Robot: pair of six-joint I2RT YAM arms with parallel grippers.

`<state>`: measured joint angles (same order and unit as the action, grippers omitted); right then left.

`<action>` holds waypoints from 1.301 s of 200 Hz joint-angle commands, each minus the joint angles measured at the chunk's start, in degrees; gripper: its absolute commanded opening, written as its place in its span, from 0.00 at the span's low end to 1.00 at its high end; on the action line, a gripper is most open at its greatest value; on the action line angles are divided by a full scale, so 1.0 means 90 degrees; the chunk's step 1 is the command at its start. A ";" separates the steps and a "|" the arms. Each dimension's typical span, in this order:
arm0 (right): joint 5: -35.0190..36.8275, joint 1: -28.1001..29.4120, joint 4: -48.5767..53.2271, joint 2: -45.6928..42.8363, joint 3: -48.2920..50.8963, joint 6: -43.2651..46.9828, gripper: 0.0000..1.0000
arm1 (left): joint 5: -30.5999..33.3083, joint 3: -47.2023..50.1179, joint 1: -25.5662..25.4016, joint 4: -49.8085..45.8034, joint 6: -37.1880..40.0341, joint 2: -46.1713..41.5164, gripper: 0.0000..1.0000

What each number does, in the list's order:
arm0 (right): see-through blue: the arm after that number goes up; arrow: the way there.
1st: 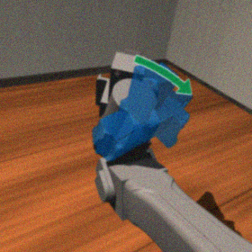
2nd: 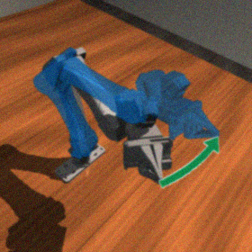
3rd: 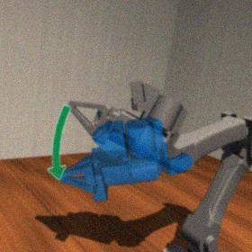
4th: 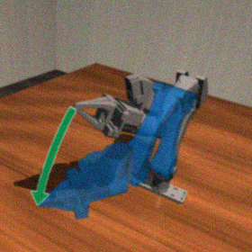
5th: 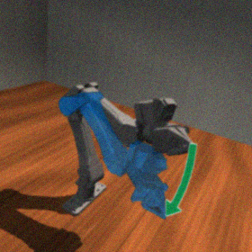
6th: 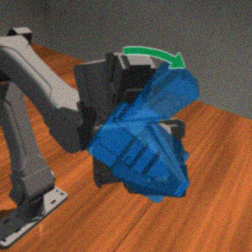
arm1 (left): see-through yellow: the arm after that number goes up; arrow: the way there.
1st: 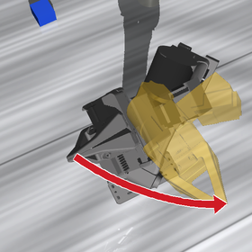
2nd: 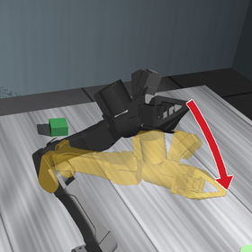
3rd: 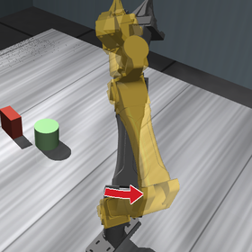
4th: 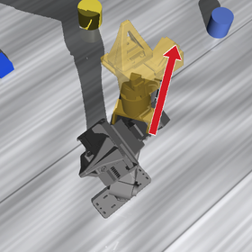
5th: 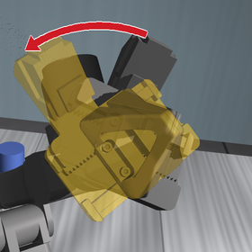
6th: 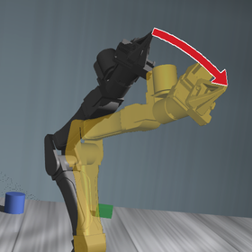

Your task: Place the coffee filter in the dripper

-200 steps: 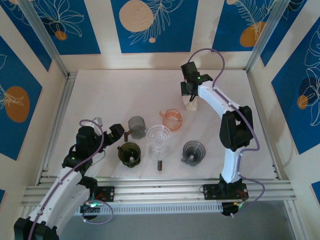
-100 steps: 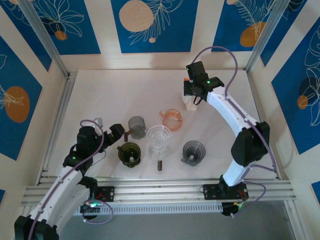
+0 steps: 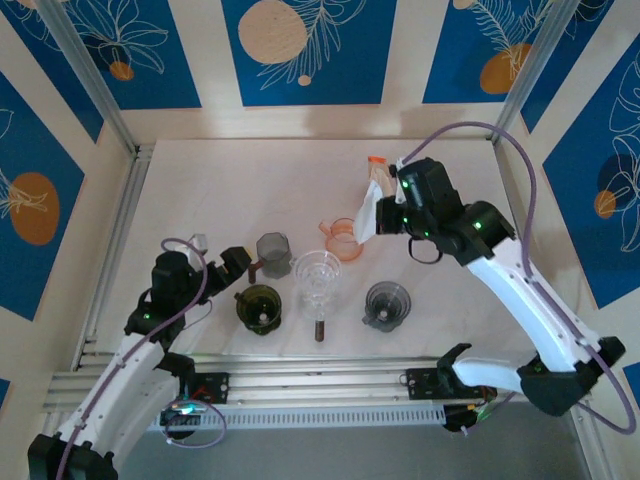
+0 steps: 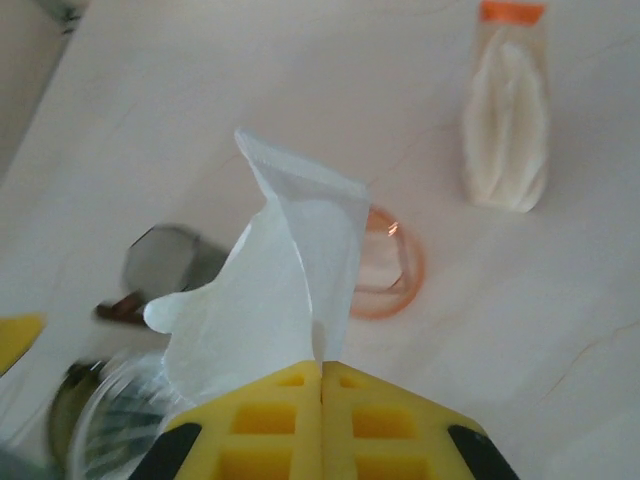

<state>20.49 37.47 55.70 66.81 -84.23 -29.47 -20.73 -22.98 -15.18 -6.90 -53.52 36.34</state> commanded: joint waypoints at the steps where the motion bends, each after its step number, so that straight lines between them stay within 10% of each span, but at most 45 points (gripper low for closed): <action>1: -0.0838 0.0448 0.0967 -0.0032 -0.0306 -0.0841 0.00 | -0.0391 -0.0388 -0.0042 0.0015 0.0151 -0.0101 1.00; 57: -0.1884 0.1333 0.1611 0.0457 -0.1041 -0.2054 0.00 | -0.0657 -0.0561 -0.0042 0.0031 0.0177 -0.0192 1.00; 171: -0.2387 0.0644 0.1932 0.1876 -0.1154 -0.3233 0.00 | -0.1362 -0.1361 -0.0117 0.0037 0.0524 0.0184 0.91; 260: -0.2033 0.0606 0.1789 0.2279 -0.1060 -0.3196 0.00 | -0.0537 -0.1948 -0.2029 -0.0166 0.1870 0.1128 0.86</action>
<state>1.02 43.09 70.74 86.04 -92.90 -57.58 -28.62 -36.97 -29.32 -7.14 -42.85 44.84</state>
